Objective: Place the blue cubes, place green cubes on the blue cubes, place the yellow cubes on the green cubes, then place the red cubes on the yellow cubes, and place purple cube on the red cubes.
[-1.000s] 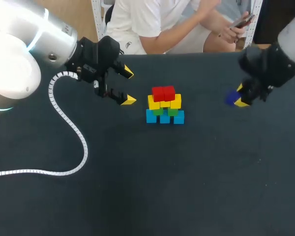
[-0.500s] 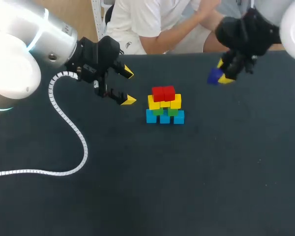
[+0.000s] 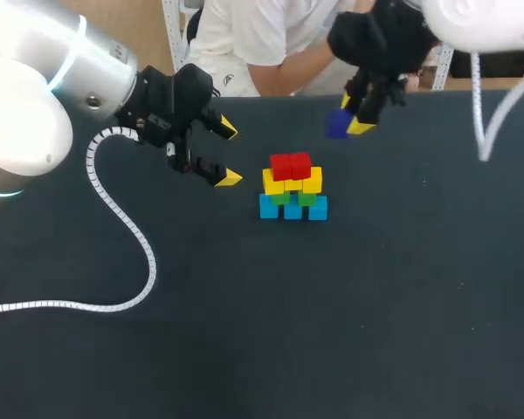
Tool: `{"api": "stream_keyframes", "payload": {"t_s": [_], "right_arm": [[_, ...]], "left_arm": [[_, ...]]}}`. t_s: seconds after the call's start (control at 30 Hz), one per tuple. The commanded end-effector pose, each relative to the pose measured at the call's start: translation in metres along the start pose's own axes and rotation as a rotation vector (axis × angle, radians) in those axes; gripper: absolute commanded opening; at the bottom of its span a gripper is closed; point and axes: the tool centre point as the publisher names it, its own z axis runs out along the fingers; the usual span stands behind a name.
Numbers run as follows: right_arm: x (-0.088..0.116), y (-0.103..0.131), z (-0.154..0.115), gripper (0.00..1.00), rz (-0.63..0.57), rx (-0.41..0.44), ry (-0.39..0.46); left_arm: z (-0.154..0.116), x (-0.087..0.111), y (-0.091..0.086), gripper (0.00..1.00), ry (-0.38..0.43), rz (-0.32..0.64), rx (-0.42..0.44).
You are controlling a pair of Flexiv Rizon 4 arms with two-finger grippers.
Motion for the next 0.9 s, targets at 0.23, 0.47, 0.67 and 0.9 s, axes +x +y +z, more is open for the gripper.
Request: {"api": "stream_keyframes", "payload": {"t_s": [0.23, 0.47, 0.67, 0.9], "right_arm": [[-0.015, -0.002, 0.002, 0.00, -0.012, -0.095, -0.016], [-0.015, -0.002, 0.002, 0.00, -0.012, -0.095, -0.016], [-0.015, -0.002, 0.002, 0.00, -0.012, -0.095, -0.016], [-0.029, 0.004, 0.002, 0.00, -0.049, -0.110, -0.010]], "left_arm": [[0.000, 0.001, 0.001, 1.00, -0.003, 0.003, 0.002], [0.000, 0.001, 0.001, 1.00, -0.003, 0.003, 0.002], [0.000, 0.001, 0.001, 1.00, -0.003, 0.003, 0.002], [0.000, 0.001, 0.001, 1.00, -0.003, 0.003, 0.002]]}}
